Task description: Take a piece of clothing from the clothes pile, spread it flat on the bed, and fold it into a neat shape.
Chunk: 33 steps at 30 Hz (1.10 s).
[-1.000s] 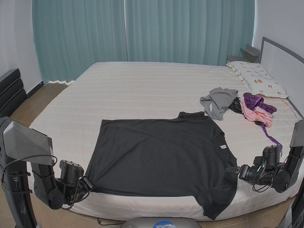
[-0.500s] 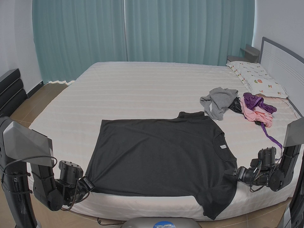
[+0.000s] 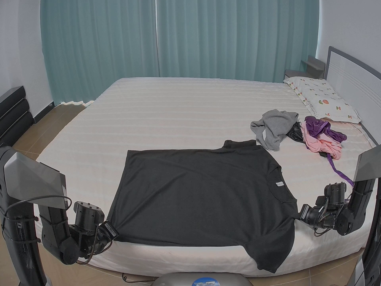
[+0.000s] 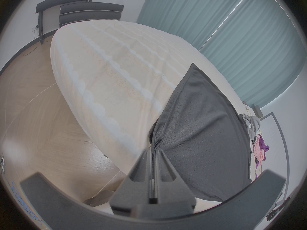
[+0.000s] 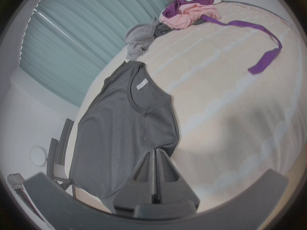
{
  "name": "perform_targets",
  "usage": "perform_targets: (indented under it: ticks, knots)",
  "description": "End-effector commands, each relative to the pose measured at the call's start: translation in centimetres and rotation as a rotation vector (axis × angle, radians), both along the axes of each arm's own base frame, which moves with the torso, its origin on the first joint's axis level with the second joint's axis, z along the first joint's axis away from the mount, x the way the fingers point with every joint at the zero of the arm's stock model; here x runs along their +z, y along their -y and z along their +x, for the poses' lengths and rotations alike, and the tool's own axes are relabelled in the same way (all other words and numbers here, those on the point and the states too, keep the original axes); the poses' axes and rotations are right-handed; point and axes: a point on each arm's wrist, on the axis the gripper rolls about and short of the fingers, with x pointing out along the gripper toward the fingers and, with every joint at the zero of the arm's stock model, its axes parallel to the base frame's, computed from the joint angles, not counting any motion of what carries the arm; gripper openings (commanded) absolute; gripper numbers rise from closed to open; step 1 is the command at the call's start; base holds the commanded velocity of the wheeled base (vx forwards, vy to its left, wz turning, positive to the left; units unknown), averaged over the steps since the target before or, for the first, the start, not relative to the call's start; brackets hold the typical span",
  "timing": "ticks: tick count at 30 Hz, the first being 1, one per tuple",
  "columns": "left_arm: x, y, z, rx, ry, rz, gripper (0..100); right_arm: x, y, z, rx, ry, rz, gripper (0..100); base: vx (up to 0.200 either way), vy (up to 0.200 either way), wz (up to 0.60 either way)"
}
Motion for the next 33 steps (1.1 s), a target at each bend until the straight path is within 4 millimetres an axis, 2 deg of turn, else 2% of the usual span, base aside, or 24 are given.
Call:
perform_targets:
  ticks: [1,13,17,18,21,32,33]
  knots:
    - [-0.1,0.0,0.0,0.000,-0.004,0.001,0,1.3,0.7,1.0,-0.022,0.069,-0.002,0,0.000,0.000,0.00]
    - [-0.1,0.1,0.2,0.000,0.003,-0.005,0,1.9,0.4,2.8,-0.010,0.128,-0.004,0,0.000,0.000,0.00]
    - [0.0,0.1,0.3,0.000,0.007,-0.006,0,1.6,0.3,2.7,-0.005,0.100,-0.007,0,0.000,0.000,0.00]
    - [0.0,0.1,0.3,0.000,0.007,-0.006,0,1.6,0.3,2.7,-0.005,0.100,-0.007,100,0.000,0.000,0.00]
    - [0.2,0.1,0.3,0.000,0.016,-0.009,0,1.7,0.4,2.6,-0.004,0.098,-0.002,100,0.000,0.000,0.00]
    - [0.2,0.0,0.2,-0.002,0.023,-0.012,0,3.1,0.3,0.6,0.010,0.102,0.020,100,0.000,0.000,0.00]
    - [0.2,0.0,0.2,-0.004,0.026,-0.013,100,3.1,0.3,0.5,0.008,0.100,0.019,100,0.000,0.000,0.00]
